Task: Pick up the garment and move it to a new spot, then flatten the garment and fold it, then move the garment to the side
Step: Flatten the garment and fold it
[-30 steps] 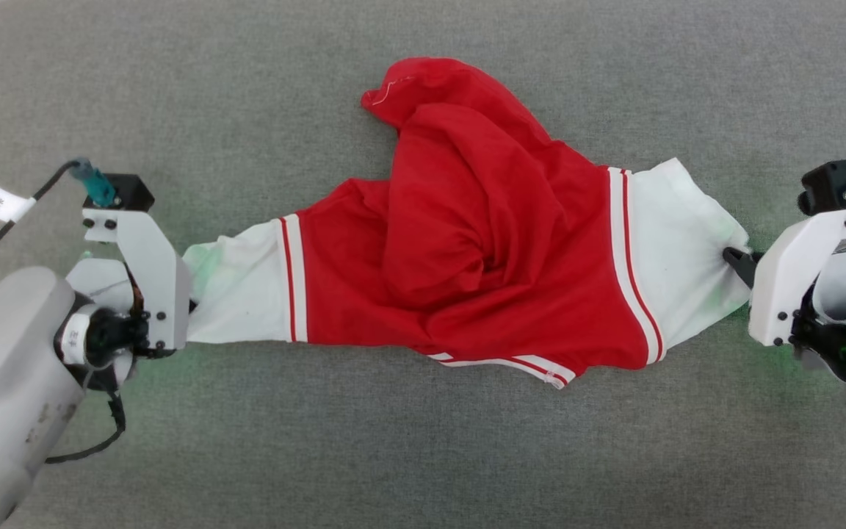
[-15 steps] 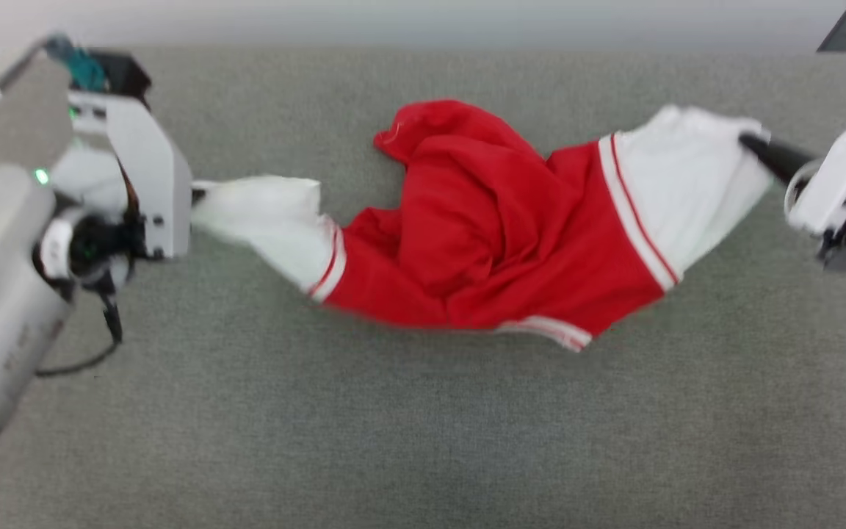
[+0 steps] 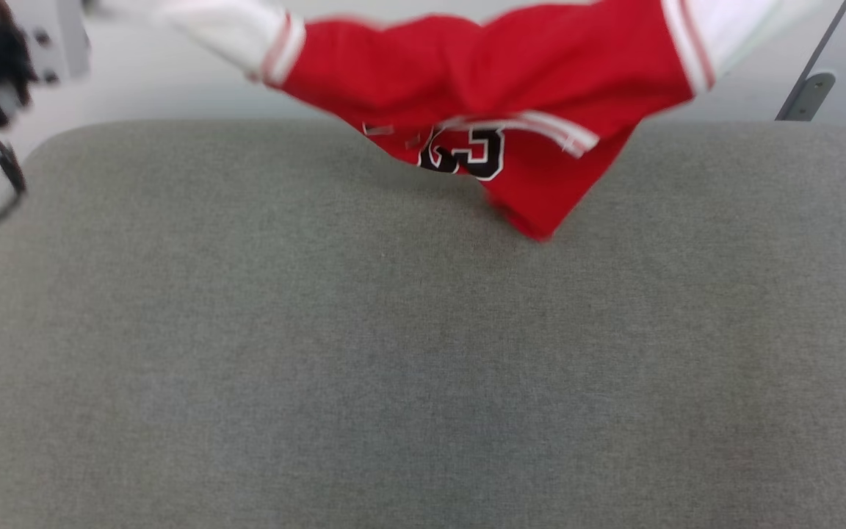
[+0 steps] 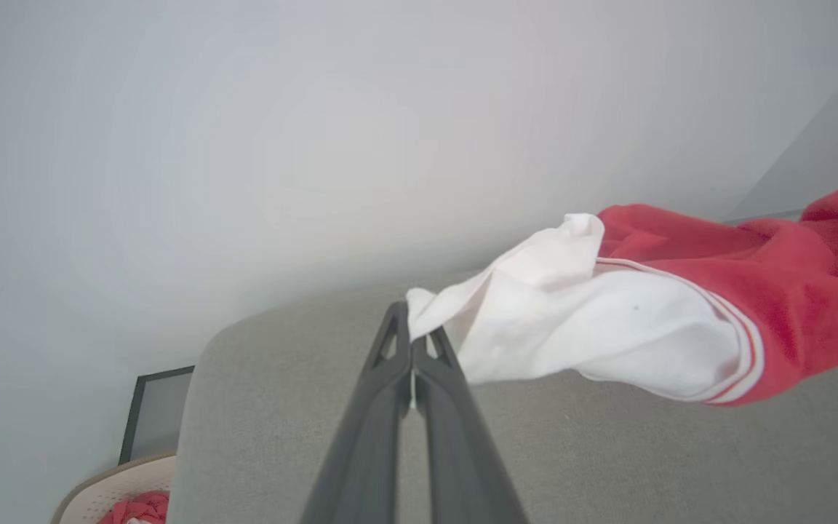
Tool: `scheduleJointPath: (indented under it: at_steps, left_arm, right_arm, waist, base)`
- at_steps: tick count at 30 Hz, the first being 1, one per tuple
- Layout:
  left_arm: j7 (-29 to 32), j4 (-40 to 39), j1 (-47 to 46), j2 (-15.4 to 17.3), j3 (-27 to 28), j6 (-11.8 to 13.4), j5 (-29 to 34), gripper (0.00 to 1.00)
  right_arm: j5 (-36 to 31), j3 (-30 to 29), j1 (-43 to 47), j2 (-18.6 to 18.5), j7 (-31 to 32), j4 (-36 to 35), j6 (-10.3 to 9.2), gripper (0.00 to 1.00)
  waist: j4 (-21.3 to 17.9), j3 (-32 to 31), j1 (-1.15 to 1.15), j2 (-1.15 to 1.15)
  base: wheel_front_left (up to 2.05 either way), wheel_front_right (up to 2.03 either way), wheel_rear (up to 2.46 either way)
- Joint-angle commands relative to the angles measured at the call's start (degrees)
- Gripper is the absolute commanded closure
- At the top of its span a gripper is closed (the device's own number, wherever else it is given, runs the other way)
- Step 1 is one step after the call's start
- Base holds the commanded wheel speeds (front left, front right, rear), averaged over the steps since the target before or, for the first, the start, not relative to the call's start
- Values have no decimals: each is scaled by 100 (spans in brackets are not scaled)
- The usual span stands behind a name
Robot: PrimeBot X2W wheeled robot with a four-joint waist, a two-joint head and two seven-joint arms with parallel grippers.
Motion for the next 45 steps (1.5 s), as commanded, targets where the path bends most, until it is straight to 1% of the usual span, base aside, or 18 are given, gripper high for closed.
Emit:
scheduleJointPath:
  at_steps: [1,8,16,18,20,23,27,31,35,38,40,42,43,45]
  left_arm:
    - [-83,54,-135,-9,29,-43,87,100]
    - [-486,472,-777,-103,76,-165,385,100]
    - [-1167,882,-1206,-128,59,-330,772,100]
    - [-1266,995,-1315,-140,91,-324,778,100]
    - [-1359,1082,-1417,-134,103,-377,815,100]
    - [-1493,1181,-1510,-214,96,-414,866,100]
    - [-1707,1276,-1663,-337,75,-396,942,100]
    - [-2103,1436,-1881,-546,71,-321,1091,100]
    - [-2834,1626,-2278,-821,95,-135,1373,100]
    - [-3580,1843,-2613,-1087,224,46,1485,100]
    - [-4110,1962,-2795,-1224,275,109,1569,100]
    - [-4530,2129,-2905,-1332,306,129,1633,100]
    - [-4706,2173,-2937,-1392,290,48,1657,100]
    - [-5013,2279,-2961,-1443,250,-30,1738,100]
  right_arm:
    - [-73,-26,-136,7,-99,42,-9,100]
    - [-299,-112,-762,-42,-744,467,-9,100]
    - [-407,-73,-1083,-213,-1404,800,-9,100]
    - [-435,-26,-1145,-291,-1522,835,-9,100]
    - [-426,15,-1223,-336,-1617,865,-9,100]
    - [-354,102,-1305,-385,-1644,926,-9,100]
    - [-330,284,-1498,-433,-1842,885,-9,100]
    - [-463,518,-1752,-466,-2349,945,-9,100]
    - [-827,818,-2140,-593,-3213,1112,-9,100]
    - [-1206,1042,-2499,-717,-4137,1249,-9,100]
    - [-1393,1160,-2687,-750,-4579,1358,-9,100]
    - [-1620,1287,-2816,-800,-4758,1367,-9,100]
    - [-1689,1337,-2846,-832,-4793,1325,-9,100]
    - [-1883,1411,-2814,-944,-4814,1038,-10,100]
  waist:
    - [-24,-56,0,0]
    - [-19,-109,0,0]
    - [12,-8,0,0]
    - [19,73,0,0]
    - [21,198,0,0]
    - [29,438,0,0]
    - [29,882,0,0]
    - [18,1376,0,0]
    - [82,1891,0,0]
    - [176,2252,0,0]
    - [249,2450,0,0]
    - [316,2587,0,0]
    - [352,2637,0,0]
    - [421,2703,0,0]
  base:
    - [0,0,0]
    - [0,0,0]
    - [0,0,0]
    - [0,0,0]
    - [0,0,0]
    - [0,0,0]
    - [0,0,0]
    - [0,0,0]
    - [0,0,0]
    - [0,0,0]
    - [0,0,0]
    - [0,0,0]
    - [0,0,0]
    - [0,0,0]
